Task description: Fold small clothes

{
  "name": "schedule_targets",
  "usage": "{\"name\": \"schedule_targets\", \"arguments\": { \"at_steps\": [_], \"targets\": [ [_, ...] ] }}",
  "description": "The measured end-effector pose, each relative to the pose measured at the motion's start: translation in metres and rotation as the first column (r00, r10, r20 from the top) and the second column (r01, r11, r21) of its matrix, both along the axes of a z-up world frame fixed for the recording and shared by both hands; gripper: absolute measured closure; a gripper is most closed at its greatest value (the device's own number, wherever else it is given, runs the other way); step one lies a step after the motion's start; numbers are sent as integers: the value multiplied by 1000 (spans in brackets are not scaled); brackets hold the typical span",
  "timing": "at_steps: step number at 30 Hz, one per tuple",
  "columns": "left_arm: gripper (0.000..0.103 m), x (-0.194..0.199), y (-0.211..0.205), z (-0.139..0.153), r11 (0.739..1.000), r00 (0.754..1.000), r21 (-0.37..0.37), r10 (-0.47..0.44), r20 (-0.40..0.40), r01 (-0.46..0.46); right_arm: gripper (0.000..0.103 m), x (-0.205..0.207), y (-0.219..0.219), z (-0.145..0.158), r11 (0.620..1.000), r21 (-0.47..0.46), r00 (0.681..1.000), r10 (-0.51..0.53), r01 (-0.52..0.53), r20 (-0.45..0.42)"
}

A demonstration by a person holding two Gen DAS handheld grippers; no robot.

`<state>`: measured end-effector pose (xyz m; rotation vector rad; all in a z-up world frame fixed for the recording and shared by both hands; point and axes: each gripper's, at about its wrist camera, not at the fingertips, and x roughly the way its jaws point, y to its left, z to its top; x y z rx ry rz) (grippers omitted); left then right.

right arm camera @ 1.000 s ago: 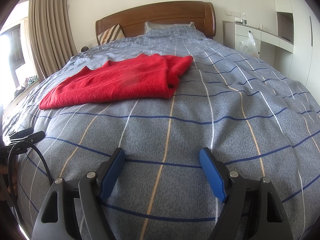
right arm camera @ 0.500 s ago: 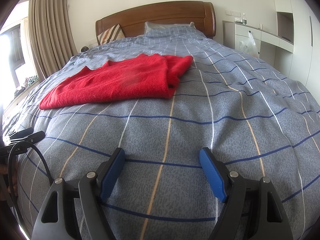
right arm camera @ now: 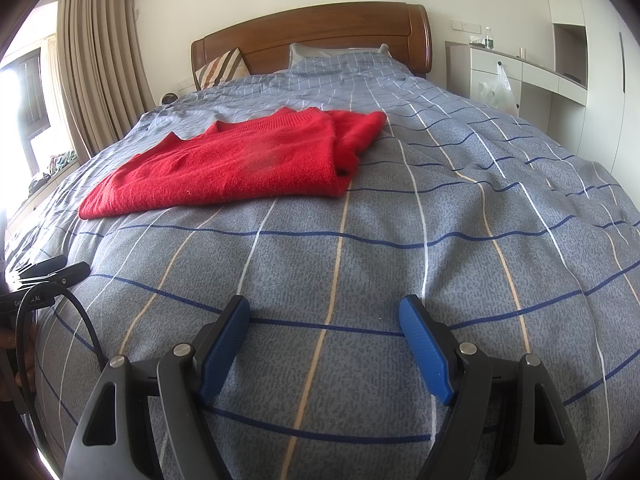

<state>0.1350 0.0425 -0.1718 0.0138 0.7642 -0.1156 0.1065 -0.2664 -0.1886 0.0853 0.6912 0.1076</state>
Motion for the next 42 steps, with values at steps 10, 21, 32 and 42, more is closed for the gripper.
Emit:
{"name": "schedule_targets", "arguments": {
  "at_steps": [10,21,32,42],
  "targets": [
    [0,0,0,0,1000,1000,0,0,1,0,26,0,0,0,1000,0,1000,0,0,0],
    [0,-1,0,0,1000,1000,0,1,1,-1,26,0,0,0,1000,-2,1000,0,0,1],
    [1,-21,14,34,997,995,-75,-41,-88,34,26,2,-17,29,993,108,998,43,-38,-43],
    [1,-42,63,65,968,996,-236,73,-52,-83,26,157,-57,53,921,372,975,-31,113,-219]
  ]
}}
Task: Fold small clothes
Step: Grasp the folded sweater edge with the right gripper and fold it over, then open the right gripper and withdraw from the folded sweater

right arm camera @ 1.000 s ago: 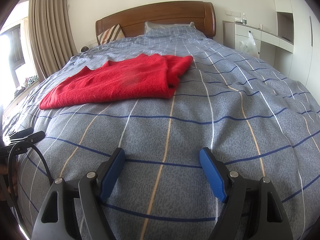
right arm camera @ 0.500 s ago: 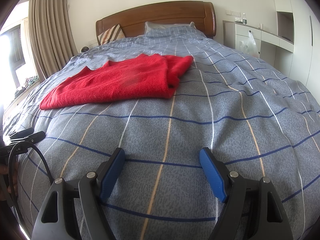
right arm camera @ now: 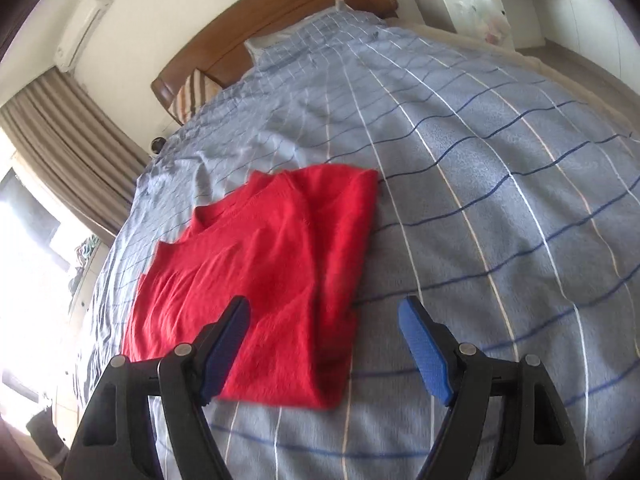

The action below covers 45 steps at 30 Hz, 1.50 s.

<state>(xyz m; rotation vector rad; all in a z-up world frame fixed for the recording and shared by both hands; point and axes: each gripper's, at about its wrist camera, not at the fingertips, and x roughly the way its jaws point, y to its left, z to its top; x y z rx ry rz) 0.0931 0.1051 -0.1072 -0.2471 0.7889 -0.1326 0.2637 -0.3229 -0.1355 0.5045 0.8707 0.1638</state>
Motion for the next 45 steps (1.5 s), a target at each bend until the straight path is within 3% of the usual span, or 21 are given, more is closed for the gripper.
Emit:
{"name": "schedule_targets", "arguments": {
  "at_steps": [3,4,7,11,17,22,24,27,29,32,34,36,37,39,43,45],
  "targets": [
    [1,-13,11,8,1000,1000,-5,-1,10,1,26,37,13,-20,998,29,994,58,-56,-96],
    [1,-18,15,11,1000,1000,-2,-4,14,4,33,44,18,-28,998,18,988,66,-64,-137],
    [1,-30,25,20,1000,999,6,-11,33,11,94,51,33,-32,996,-14,977,86,-91,-196],
    [1,-42,40,29,1000,999,-11,6,52,-5,94,49,61,14,993,-85,988,72,-84,-139],
    [1,-46,61,36,997,998,-66,54,45,-51,94,69,169,81,969,-70,971,234,-238,-53],
    [1,-60,78,39,993,993,-63,105,56,-102,94,78,271,77,924,-58,926,375,-378,-53],
    [1,-63,83,37,991,992,-68,115,46,-112,90,77,298,60,912,-11,911,409,-410,-60],
    [1,-68,88,33,991,992,-60,124,35,-122,69,75,316,37,870,173,874,480,-462,-74],
    [1,-73,93,31,990,991,-63,132,36,-129,54,71,308,40,820,314,860,509,-479,-18],
    [1,-77,100,29,986,990,-88,141,28,-138,52,57,275,62,795,360,866,493,-487,83],
    [1,-79,103,27,985,989,-101,144,26,-140,52,47,252,78,844,248,879,465,-475,104],
    [1,-79,103,26,985,990,-101,141,23,-138,50,36,246,86,883,22,880,465,-469,96],
    [1,-79,102,25,986,990,-97,140,19,-138,50,32,246,83,872,-43,869,489,-487,79],
    [1,-78,100,23,986,991,-96,137,12,-135,54,23,254,64,834,-83,836,549,-545,25],
    [1,-84,96,28,989,992,-79,128,13,-126,61,-3,285,1,745,-145,759,640,-651,-116],
    [1,-86,96,30,991,992,-51,126,6,-126,61,-21,292,-7,703,-231,737,665,-672,-120]
  ]
}}
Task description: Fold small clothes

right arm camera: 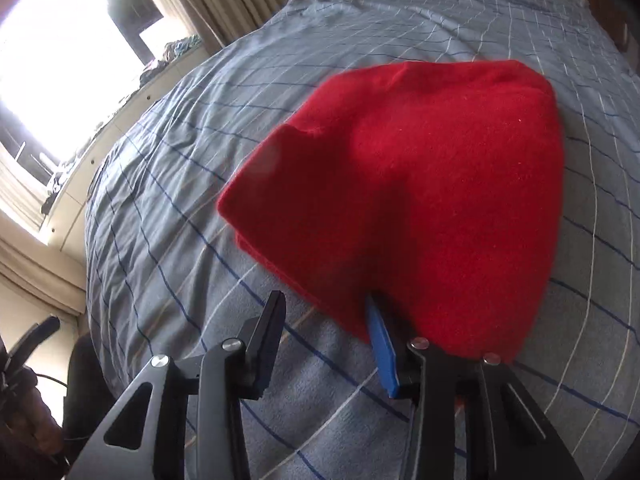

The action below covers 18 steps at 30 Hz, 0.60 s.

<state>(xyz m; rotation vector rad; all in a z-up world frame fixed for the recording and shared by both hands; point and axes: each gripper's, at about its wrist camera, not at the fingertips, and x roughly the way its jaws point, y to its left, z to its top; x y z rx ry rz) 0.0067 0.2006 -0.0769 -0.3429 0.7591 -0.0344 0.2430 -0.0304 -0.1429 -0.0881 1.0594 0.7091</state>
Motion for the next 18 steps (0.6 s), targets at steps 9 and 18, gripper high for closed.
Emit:
{"name": "schedule_targets", "arguments": {
  "at_steps": [9,18],
  "targets": [
    [1,8,-11,6,999,999,53,12,-36,-10,61,-10,-62,40,995,14,989,-96,95,114],
    [1,20,-27,14,982,994,186,44,-97,-25,59,-51,-91,2,984,-17,982,-173,175,78]
  ]
}}
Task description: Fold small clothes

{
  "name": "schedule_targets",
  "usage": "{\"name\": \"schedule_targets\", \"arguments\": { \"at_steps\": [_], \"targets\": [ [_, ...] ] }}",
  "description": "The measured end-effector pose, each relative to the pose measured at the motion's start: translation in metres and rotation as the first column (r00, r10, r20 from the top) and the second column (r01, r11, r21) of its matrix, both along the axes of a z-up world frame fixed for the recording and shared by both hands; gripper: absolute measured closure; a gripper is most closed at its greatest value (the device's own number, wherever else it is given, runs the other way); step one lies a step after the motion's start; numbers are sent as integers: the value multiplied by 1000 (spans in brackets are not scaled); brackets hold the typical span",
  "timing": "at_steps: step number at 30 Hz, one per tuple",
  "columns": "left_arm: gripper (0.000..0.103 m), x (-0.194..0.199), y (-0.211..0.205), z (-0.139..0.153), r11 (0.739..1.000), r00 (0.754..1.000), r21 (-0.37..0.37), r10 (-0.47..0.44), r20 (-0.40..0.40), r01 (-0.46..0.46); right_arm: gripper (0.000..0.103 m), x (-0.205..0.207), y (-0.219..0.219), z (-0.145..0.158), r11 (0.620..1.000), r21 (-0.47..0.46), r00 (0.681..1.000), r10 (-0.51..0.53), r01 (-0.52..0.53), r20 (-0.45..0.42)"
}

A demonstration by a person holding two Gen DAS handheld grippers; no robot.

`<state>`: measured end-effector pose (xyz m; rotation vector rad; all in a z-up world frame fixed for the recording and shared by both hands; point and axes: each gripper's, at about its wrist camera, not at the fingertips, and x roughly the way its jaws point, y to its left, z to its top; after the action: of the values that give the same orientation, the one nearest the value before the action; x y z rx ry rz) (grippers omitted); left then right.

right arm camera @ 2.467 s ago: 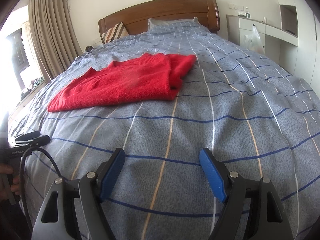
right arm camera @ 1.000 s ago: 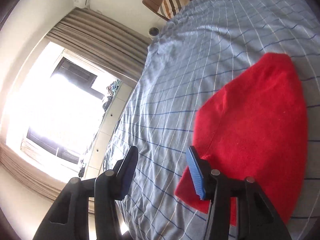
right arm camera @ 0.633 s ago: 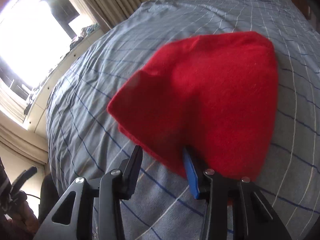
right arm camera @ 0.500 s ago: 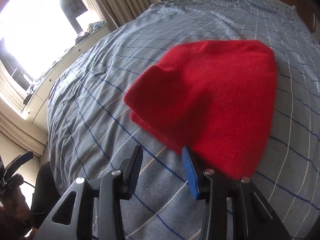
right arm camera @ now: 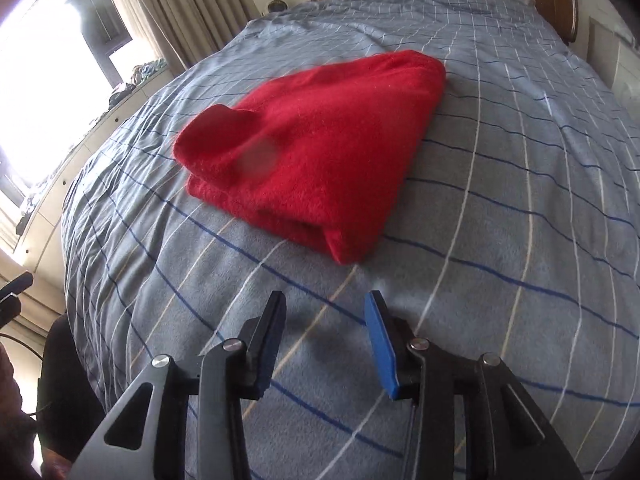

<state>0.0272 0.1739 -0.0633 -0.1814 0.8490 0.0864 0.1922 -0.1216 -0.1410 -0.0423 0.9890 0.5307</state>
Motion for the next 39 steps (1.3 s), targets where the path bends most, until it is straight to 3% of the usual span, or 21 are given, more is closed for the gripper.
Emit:
{"name": "schedule_targets", "arguments": {
  "at_steps": [4,9,17,21,25,28,31,34,37,39],
  "targets": [
    [1,12,-9,-2,998,1000,65,4,-12,-4,35,-46,-22,8,999,10,997,-49,49,64],
    [1,24,-19,-3,994,1000,113,2,-27,1,34,-79,-41,5,996,22,993,-89,88,79],
    [1,43,-37,2,982,999,183,-35,-23,38,34,-83,-37,-2,994,51,992,-105,101,67],
    [1,76,-46,8,982,993,149,-116,-17,117,34,-72,-32,-1,994,68,994,-93,89,57],
    [1,140,-49,18,980,981,-43,-192,22,193,34,-38,-39,11,981,144,989,-139,131,45],
    [1,204,-55,7,970,978,-133,-209,-13,205,32,3,-47,23,952,234,978,-206,195,23],
    [1,262,-52,-21,977,983,-167,-151,-105,132,29,55,-50,28,912,326,967,-252,249,-35],
    [1,293,-41,-51,984,976,-174,-84,-200,49,29,110,-44,20,878,379,956,-264,292,-124],
    [1,306,-43,-70,984,956,-167,-112,-272,68,29,157,-34,-2,855,397,938,-255,333,-237],
    [2,307,-49,-73,981,949,-164,-150,-279,106,30,179,-26,-15,838,412,923,-248,357,-295]
  ]
}}
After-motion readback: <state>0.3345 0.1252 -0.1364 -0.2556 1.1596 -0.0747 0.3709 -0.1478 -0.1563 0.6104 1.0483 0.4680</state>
